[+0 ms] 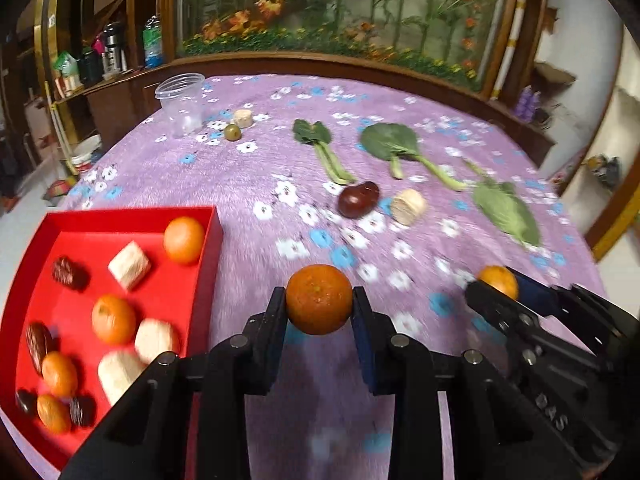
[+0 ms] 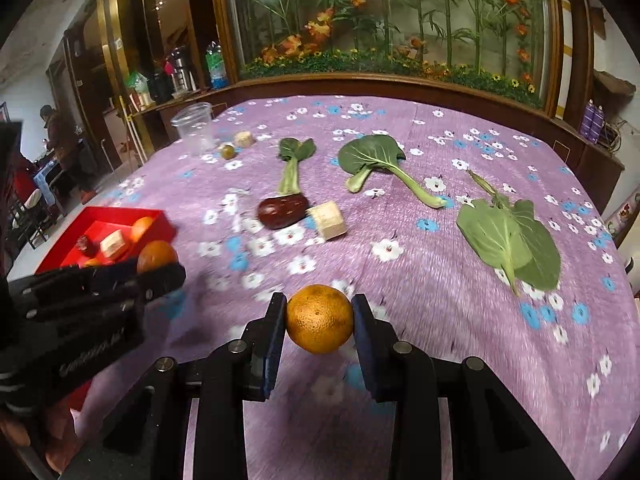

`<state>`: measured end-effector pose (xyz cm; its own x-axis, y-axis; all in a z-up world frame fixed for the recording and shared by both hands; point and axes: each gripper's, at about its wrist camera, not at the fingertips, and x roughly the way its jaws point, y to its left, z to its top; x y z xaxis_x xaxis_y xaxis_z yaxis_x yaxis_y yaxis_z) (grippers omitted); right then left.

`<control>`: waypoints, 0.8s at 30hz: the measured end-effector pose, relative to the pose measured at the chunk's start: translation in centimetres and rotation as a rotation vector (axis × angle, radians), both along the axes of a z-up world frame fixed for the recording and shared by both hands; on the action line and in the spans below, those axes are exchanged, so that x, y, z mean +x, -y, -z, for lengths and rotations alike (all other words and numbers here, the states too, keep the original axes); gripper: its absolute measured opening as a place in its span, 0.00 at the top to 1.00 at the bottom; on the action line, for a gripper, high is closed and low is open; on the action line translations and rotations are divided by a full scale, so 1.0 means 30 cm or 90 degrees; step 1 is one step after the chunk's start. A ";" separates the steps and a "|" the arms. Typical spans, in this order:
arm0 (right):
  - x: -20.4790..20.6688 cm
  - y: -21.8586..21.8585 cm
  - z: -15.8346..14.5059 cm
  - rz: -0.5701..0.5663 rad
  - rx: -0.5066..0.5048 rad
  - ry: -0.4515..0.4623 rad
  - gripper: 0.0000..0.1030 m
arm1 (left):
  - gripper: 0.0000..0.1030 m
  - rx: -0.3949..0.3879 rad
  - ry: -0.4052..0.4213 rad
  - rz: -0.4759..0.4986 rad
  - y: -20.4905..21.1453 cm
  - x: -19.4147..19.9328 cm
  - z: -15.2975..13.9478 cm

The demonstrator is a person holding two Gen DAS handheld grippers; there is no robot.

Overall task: Organize fruits
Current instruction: 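Carry the mandarin with the left tool while the right tool carries its mandarin over the tray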

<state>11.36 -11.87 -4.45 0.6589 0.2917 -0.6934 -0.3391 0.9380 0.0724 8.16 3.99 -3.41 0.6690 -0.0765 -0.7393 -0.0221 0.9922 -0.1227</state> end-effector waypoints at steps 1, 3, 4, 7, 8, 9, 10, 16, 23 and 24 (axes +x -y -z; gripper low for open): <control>-0.019 0.000 -0.007 0.000 0.002 0.004 0.65 | 0.71 -0.011 0.008 0.010 -0.009 -0.034 -0.008; -0.067 -0.001 -0.025 -0.001 0.005 0.014 0.65 | 0.71 -0.033 0.024 0.023 -0.025 -0.083 -0.020; -0.089 -0.003 -0.035 -0.002 0.005 0.020 0.65 | 0.71 -0.044 0.033 0.031 -0.035 -0.109 -0.027; -0.138 0.000 -0.057 -0.001 0.007 0.030 0.65 | 0.71 -0.063 0.050 0.045 -0.057 -0.168 -0.042; -0.149 0.000 -0.061 -0.001 0.009 0.031 0.65 | 0.71 -0.069 0.054 0.050 -0.064 -0.183 -0.046; -0.163 -0.002 -0.065 -0.001 0.009 0.034 0.65 | 0.71 -0.073 0.061 0.054 -0.072 -0.202 -0.051; -0.181 -0.006 -0.070 -0.004 0.010 0.036 0.65 | 0.71 -0.073 0.066 0.054 -0.077 -0.216 -0.055; -0.230 -0.035 -0.069 -0.016 0.011 0.035 0.65 | 0.71 -0.070 0.072 0.045 -0.103 -0.277 -0.061; -0.258 -0.071 -0.049 -0.018 0.001 0.025 0.65 | 0.71 -0.046 0.057 0.023 -0.129 -0.327 -0.042; -0.263 -0.077 -0.048 -0.020 0.000 0.025 0.65 | 0.71 -0.045 0.057 0.020 -0.133 -0.334 -0.042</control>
<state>3.47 -9.58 -3.00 0.6760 0.3128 -0.6672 -0.3713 0.9267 0.0582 -1.84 7.97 -2.15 0.7283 -0.1484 -0.6690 0.0226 0.9809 -0.1930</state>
